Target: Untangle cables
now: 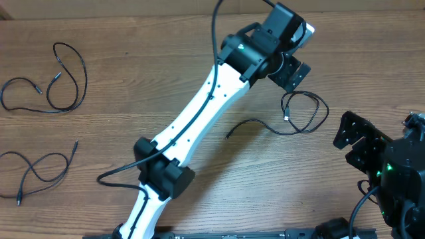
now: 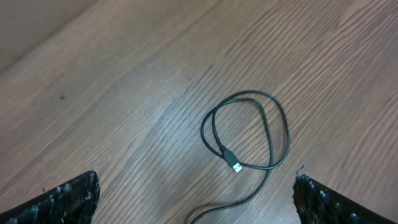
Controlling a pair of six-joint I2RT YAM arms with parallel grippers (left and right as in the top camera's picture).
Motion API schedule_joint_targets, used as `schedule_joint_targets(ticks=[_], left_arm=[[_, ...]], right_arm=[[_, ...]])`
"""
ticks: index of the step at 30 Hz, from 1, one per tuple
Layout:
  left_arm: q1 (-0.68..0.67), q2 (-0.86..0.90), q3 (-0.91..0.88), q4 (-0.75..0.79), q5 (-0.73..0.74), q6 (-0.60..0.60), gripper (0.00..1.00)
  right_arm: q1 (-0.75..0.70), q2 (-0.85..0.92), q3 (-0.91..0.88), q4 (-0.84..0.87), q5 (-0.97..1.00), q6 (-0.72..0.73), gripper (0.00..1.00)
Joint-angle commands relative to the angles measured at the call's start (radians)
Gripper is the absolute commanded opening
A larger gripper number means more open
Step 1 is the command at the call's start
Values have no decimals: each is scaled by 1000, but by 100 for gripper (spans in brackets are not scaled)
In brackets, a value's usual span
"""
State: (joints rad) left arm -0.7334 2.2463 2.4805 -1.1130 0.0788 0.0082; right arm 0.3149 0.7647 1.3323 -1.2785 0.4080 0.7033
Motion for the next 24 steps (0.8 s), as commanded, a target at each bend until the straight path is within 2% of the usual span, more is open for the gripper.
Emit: schedule_joint_targets(ticks=[1, 5, 12, 15, 24], left_arm=[[-3, 102, -6, 8, 25, 45, 100], [-8, 174, -6, 34, 130, 112, 100], [-11, 286, -6, 94, 137, 88, 100], [-16, 311, -6, 114, 136, 79, 96], [-36, 380, -6, 161, 84, -105, 80]], right_arm=[[-4, -8, 37, -18, 22, 4, 100], [-4, -8, 56, -37, 25, 4, 100], [-4, -8, 56, -71, 26, 4, 100], [-4, -8, 56, -70, 25, 4, 100], [-4, -8, 56, -72, 22, 4, 100]])
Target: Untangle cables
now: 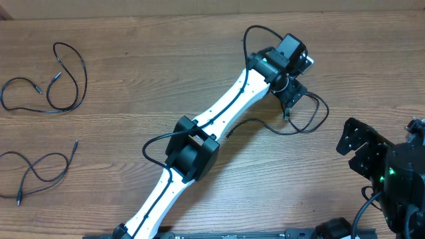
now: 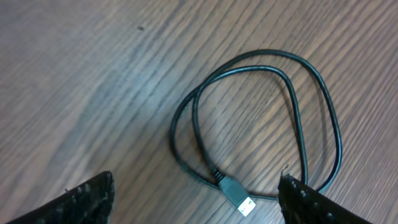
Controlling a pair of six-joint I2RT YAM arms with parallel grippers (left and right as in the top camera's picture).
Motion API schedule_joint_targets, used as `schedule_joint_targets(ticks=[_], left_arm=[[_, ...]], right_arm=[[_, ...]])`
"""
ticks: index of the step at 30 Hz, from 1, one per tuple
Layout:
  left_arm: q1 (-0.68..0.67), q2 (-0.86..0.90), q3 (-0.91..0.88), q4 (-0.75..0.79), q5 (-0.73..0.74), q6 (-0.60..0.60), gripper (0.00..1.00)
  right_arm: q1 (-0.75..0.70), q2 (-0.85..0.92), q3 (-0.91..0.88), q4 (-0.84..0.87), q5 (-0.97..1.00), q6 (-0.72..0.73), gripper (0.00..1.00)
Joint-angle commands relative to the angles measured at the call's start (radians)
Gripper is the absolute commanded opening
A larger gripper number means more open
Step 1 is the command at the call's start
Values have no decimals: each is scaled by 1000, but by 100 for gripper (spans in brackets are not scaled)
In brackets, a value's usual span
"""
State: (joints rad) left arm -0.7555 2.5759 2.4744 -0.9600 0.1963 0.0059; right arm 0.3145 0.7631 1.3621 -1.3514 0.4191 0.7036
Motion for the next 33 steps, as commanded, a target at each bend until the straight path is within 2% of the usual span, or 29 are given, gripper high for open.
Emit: schedule_joint_targets(ticks=[1, 3, 6, 13, 25, 33], left_arm=[[-17, 53, 0, 8, -53, -127, 76], [-19, 63, 0, 9, -100, -169, 71], [-19, 68, 0, 19, -145, -219, 71], [-24, 68, 0, 63, -148, -303, 72], [-53, 87, 0, 83, -171, -302, 75], [-58, 136, 0, 76, -170, -302, 72]], right_arm=[[-3, -7, 26, 1, 6, 3, 100], [-3, -7, 26, -2, 6, 3, 100], [-3, -7, 26, -9, 6, 3, 100], [-3, -7, 26, -21, 6, 3, 100], [-3, -7, 26, -55, -2, 4, 100], [-3, -7, 26, -66, -2, 4, 100]])
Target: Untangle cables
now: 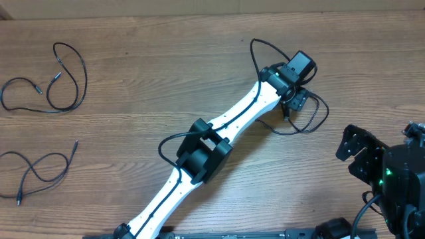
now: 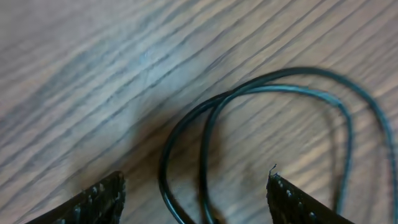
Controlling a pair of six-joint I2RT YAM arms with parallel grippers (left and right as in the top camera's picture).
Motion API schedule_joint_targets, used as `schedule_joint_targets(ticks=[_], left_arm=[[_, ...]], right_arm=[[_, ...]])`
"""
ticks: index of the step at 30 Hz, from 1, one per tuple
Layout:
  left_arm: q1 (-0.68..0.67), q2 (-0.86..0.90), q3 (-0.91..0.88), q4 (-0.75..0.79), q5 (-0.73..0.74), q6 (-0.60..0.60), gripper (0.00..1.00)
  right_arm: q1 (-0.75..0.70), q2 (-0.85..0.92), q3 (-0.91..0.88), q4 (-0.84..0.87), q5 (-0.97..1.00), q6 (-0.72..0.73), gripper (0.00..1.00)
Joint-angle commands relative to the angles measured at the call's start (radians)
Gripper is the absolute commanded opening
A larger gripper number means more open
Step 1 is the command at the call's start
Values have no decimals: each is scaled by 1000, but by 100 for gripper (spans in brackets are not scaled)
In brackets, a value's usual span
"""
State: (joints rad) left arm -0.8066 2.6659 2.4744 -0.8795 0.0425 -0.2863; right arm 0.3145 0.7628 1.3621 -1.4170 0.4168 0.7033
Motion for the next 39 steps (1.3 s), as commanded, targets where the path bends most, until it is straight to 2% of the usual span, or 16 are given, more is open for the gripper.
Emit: schedule_joint_targets(ticks=[1, 5, 10, 14, 22, 31, 39], left_arm=[[-6, 55, 0, -11, -17, -10, 71], [-6, 61, 0, -13, -24, -10, 67], [-6, 61, 0, -18, -24, -10, 39], [-6, 61, 0, -36, -26, -9, 31], [-6, 61, 0, -80, -103, -9, 4], [23, 50, 16, -143, -185, -6, 4], [130, 5, 175, -389, -302, -65, 4]], right_arm=[[-3, -6, 26, 0, 1, 4, 100], [-3, -6, 26, 0, 1, 4, 100], [-3, -6, 26, 0, 1, 4, 100], [-3, -6, 26, 0, 1, 4, 100], [-3, -6, 26, 0, -2, 4, 100], [-3, -6, 26, 0, -18, 5, 100], [-3, -6, 26, 1, -18, 8, 100]])
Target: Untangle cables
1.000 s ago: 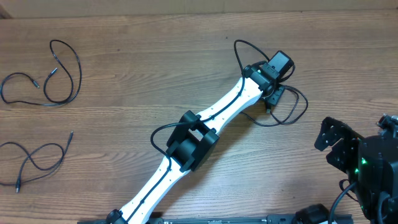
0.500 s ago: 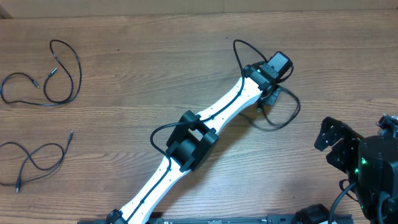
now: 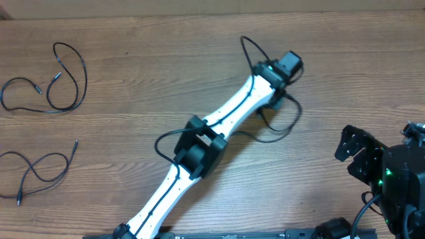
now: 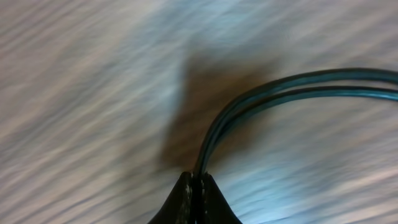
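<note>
A black USB cable (image 3: 293, 120) lies on the wooden table (image 3: 133, 40) right of centre, its loop curling below my left gripper (image 3: 277, 99). The left gripper is shut on two strands of that loop. In the left wrist view, which is blurred, the closed fingertips (image 4: 186, 200) pinch the two cable strands (image 4: 292, 87), which arc away to the right. The cable's tail (image 3: 240, 132) runs under the left arm. My right gripper (image 3: 354, 155) sits at the lower right, apart from the cable, with its fingers spread.
Two other black cables lie separately at the far left: one looped cable (image 3: 63, 79) at the upper left and one thin cable (image 3: 40, 169) below it. The white left arm (image 3: 219, 126) stretches diagonally across the table's middle.
The left gripper was open, low over the cable loop; now it is shut on two strands of it. Gripper and loop sit a little further left.
The left gripper hung open, high above the looped USB cable. It was then lower and closer over the loop, then just above the strands. Now it has closed on them and the loop has shifted left. The right arm stayed put.
</note>
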Controlling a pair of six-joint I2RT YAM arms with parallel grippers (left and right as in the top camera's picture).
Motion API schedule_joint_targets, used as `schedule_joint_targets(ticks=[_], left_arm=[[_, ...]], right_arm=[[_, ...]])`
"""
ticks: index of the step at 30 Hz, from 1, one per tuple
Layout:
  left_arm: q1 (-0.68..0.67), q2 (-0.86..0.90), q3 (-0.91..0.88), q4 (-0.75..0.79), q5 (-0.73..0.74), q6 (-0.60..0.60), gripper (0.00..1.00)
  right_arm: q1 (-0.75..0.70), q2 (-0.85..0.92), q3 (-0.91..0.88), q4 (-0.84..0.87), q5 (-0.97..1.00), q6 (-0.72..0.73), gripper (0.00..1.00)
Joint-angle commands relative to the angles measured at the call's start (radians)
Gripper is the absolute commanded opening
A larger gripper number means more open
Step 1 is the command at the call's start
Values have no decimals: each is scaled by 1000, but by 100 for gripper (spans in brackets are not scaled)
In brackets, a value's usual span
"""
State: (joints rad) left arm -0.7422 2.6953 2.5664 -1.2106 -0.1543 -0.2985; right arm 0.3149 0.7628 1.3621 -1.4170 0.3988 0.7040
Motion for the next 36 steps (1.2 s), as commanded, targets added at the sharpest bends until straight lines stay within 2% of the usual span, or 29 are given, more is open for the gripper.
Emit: schedule_joint_targets(ticks=[1, 4, 8, 10, 15, 19, 22, 27, 31, 36], left_arm=[[85, -35, 104, -92, -125, -59, 4], [165, -89, 171, -192, -180, -79, 4], [260, -159, 197, -271, -196, -166, 4], [342, -209, 197, -344, -196, -268, 4], [480, -272, 197, -479, -227, -429, 5], [583, -350, 197, -479, -222, -417, 5], [655, -421, 197, -479, -216, -453, 4], [724, -493, 197, -469, -222, -460, 4], [745, -510, 197, -398, -223, -380, 4], [755, -510, 197, -270, -223, -348, 4]], right_arm=[[-4, -6, 26, 1, 1, 7, 100], [-4, -6, 26, 6, 0, 7, 100], [-4, -6, 26, 21, -2, 7, 100], [-4, -6, 26, 27, -11, 7, 100], [-4, -6, 26, 31, -11, 7, 100], [-4, -6, 26, 39, -11, 7, 100], [-4, -6, 26, 50, -11, 7, 100], [-4, -6, 25, 74, -17, 7, 100], [-4, -6, 25, 90, -42, 7, 100], [-4, -6, 25, 79, -53, 7, 100]])
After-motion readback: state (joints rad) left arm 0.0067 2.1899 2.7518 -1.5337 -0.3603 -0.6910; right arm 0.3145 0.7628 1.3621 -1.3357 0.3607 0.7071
